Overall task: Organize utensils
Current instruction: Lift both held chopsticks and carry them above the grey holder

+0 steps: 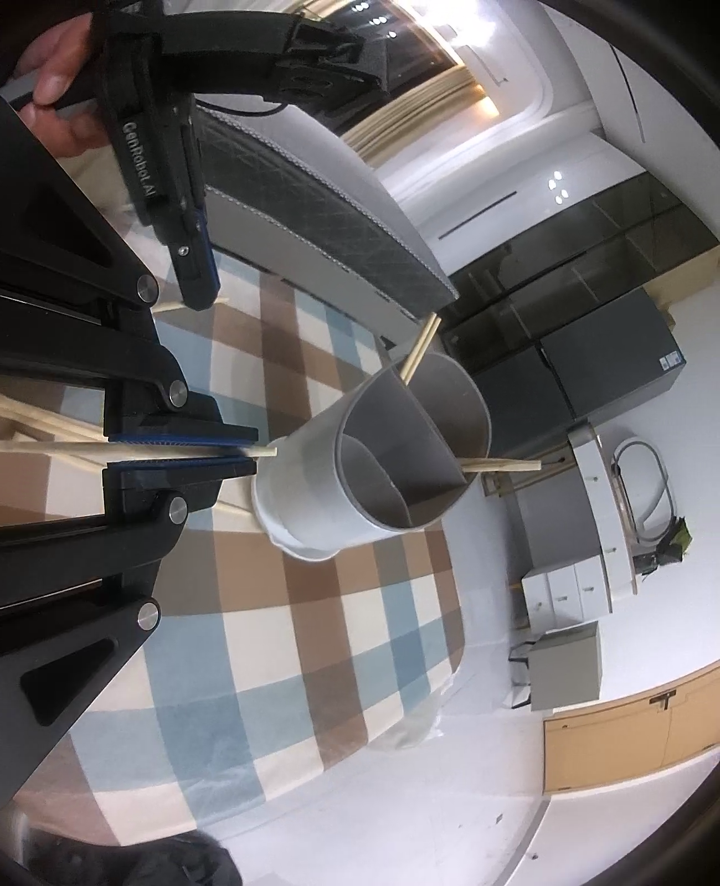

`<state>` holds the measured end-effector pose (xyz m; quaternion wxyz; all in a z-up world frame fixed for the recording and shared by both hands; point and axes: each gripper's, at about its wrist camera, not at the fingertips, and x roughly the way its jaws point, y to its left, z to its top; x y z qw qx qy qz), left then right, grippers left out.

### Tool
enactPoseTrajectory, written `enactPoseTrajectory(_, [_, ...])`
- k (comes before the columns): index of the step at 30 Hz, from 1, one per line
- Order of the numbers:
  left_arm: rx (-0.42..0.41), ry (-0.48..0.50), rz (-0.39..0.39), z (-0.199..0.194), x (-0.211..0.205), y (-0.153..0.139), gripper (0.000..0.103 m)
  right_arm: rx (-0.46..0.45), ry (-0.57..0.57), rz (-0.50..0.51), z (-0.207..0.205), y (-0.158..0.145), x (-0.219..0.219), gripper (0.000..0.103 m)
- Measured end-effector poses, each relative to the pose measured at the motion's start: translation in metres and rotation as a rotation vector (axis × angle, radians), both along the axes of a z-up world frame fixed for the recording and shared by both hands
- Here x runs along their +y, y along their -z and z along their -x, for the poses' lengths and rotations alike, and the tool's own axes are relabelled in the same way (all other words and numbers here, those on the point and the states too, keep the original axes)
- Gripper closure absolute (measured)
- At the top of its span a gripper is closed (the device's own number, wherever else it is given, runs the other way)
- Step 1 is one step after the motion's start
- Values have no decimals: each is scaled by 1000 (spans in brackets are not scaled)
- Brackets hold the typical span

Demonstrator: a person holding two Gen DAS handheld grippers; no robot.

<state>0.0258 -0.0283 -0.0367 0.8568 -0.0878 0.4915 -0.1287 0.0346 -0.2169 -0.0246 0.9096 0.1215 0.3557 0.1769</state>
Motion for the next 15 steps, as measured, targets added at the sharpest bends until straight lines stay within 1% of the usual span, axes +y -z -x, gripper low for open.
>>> enactPoseTrajectory(7, [-24,-4,-13,4,-1,-15,103,-57,12,-15,9,-14,-4,100])
enactPoseTrajectory(9, [-31,-2,3,4,0,-20,103,-69,18,-18,11,-18,-5,100])
enactPoseTrajectory(15, [-56,24,-1,0,-3,-32,103,-86,32,-13,11,-24,-6,100])
